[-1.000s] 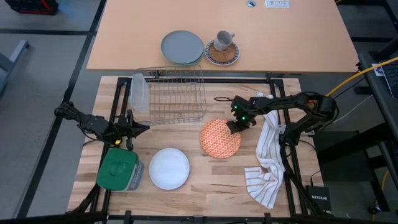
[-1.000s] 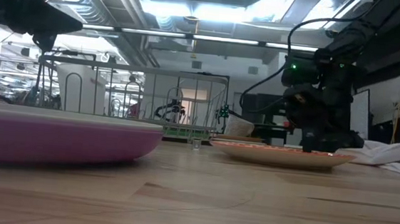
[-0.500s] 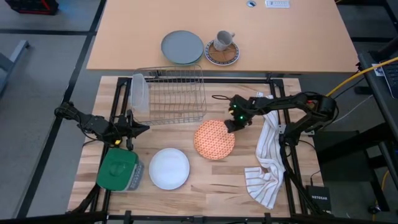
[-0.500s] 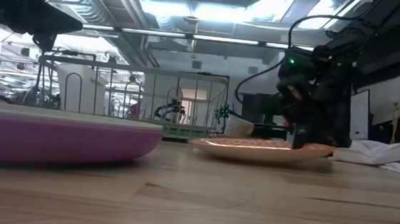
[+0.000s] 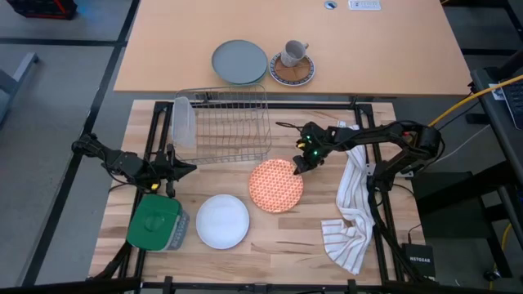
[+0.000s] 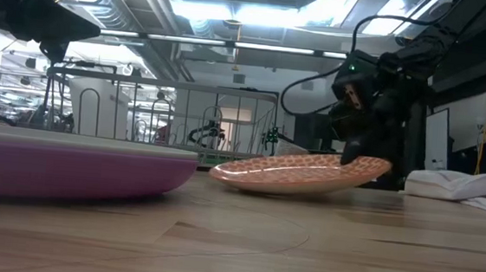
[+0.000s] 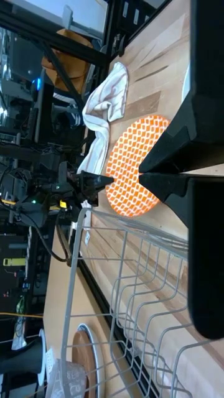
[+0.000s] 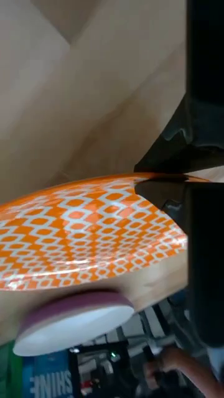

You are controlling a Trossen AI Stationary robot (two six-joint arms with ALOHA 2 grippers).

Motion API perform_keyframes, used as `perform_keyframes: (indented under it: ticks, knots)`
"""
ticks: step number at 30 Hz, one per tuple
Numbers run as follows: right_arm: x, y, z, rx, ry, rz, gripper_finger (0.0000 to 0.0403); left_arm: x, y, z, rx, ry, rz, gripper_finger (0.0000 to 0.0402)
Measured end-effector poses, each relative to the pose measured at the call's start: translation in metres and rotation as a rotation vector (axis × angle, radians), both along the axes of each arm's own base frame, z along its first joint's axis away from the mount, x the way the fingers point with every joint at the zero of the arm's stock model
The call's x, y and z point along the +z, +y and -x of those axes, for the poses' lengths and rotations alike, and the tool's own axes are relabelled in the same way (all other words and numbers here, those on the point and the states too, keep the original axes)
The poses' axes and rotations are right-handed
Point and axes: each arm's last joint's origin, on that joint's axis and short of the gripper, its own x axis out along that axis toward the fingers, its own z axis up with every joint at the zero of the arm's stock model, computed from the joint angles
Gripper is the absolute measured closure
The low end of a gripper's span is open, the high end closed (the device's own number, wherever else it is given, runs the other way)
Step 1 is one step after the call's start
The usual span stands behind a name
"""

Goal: Sort dishes
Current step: Put the orange patterned plate into the dish rack

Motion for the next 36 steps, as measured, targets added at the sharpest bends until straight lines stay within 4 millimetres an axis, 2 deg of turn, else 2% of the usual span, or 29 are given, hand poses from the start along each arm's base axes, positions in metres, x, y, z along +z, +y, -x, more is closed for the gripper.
perform_keyframes:
  ticks: [23,31,36]
  knots:
    - [0.007,0.004,-0.003,0.114,-0.118,-0.185,0.0392,0.0,0.0,0.0,0.0,0.0,0.0,0.04]
    - [0.033,0.014,-0.012,0.188,-0.25,-0.141,0.0392,0.0,0.0,0.0,0.0,0.001,-0.004,0.04]
    - [0.065,0.027,-0.025,0.237,-0.339,-0.067,0.0392,0.0,0.0,0.0,0.0,0.001,-0.007,0.04]
